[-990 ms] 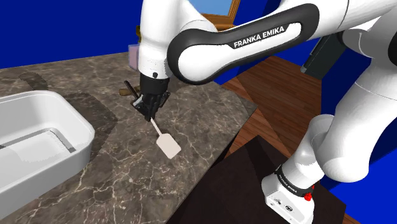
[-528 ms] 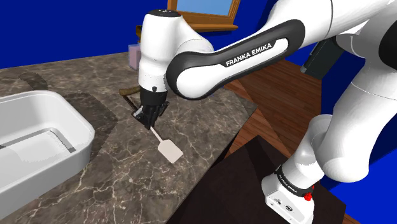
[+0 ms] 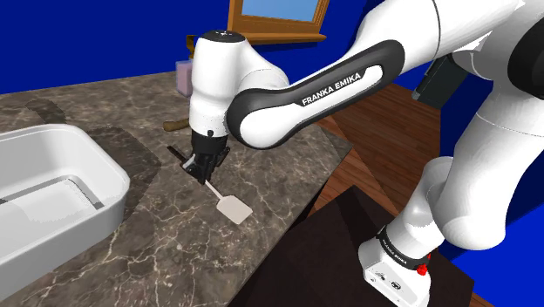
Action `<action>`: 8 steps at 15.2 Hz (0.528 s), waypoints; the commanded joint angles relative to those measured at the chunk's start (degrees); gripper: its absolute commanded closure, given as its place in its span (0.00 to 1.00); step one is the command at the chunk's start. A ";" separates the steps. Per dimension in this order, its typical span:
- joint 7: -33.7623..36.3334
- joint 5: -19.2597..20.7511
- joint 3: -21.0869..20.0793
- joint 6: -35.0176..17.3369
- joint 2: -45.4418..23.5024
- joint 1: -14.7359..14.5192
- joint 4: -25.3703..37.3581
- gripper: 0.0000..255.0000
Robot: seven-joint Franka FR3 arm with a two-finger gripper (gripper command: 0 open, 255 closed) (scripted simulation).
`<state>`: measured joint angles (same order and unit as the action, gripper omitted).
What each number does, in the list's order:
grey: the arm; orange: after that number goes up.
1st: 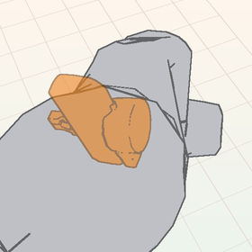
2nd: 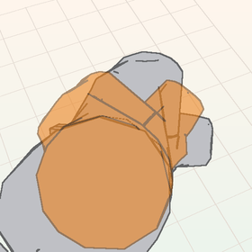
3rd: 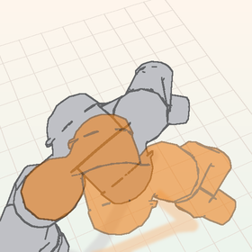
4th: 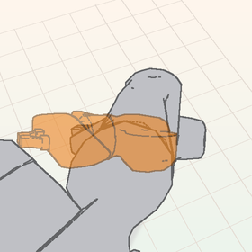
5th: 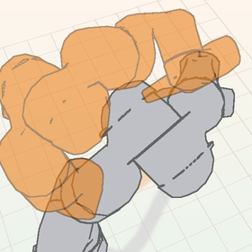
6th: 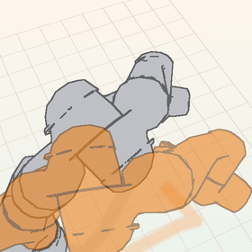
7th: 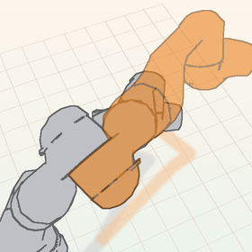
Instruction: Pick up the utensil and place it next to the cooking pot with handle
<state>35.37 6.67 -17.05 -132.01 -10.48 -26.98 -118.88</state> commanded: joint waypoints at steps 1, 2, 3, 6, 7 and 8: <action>0.01 0.01 0.00 -0.04 -0.02 0.00 -0.01 1.00; 0.01 0.01 0.00 -0.04 -0.02 0.00 -0.01 1.00; 0.01 0.01 0.00 -0.03 -0.01 0.00 -0.01 1.00; 0.01 0.01 0.00 -0.03 -0.01 0.00 -0.01 0.00; 0.01 0.01 0.00 -0.03 -0.01 0.00 -0.01 0.00; 0.01 0.01 0.00 -0.03 -0.01 0.00 -0.01 0.00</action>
<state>35.37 6.68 -17.05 -132.04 -10.49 -26.98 -118.89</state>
